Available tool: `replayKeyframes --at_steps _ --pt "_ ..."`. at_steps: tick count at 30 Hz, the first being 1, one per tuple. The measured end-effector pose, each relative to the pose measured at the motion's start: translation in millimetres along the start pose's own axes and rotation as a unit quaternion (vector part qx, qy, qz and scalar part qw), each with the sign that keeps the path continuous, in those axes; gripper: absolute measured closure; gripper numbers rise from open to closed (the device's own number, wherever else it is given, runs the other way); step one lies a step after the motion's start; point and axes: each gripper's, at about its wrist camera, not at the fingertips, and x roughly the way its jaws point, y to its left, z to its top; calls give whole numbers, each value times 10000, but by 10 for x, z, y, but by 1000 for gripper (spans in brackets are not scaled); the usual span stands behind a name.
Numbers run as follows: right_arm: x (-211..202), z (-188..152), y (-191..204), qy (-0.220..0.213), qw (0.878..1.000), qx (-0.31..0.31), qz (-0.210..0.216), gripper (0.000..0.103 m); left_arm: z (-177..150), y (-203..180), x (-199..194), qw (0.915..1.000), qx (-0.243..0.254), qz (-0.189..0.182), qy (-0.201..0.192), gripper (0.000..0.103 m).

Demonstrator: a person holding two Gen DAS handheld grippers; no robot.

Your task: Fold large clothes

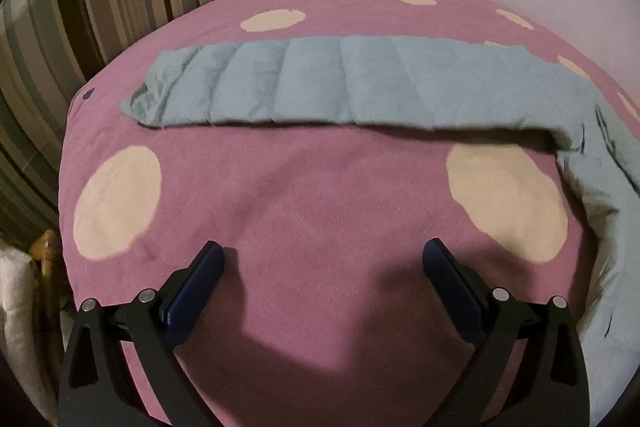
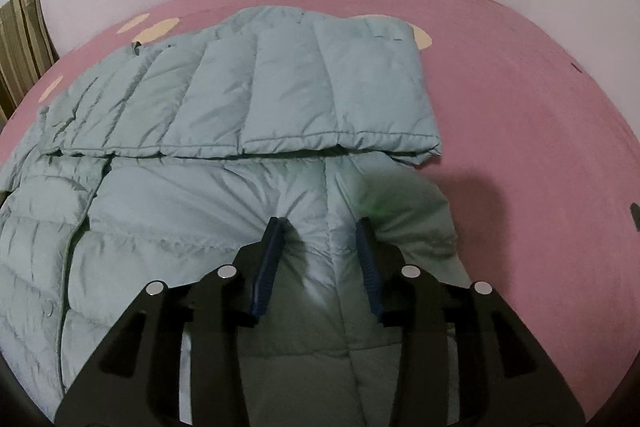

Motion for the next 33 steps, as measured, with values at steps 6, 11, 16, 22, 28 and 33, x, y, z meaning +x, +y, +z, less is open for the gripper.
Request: replayKeyframes --at_steps 6,11,16,22,28,33 --pt "10 -9 54 -30 9999 -84 -110 61 382 639 124 9954 -798 -504 -150 4" --pt "16 -24 72 -35 10000 -42 -82 60 694 1110 449 9883 -1269 -817 233 4" --pt "11 -32 67 -35 9999 -47 -121 58 908 1391 662 9834 -1575 -858 280 5" --pt "8 -39 57 -38 9999 -4 -155 53 1082 1585 794 9756 -2061 -755 86 26" --pt "9 -44 54 -42 9999 10 -167 52 1121 1669 810 9760 -2158 -284 -81 87" --pt "4 -45 50 -44 9999 15 -153 52 1174 1520 633 9814 -1891 -180 -263 98"
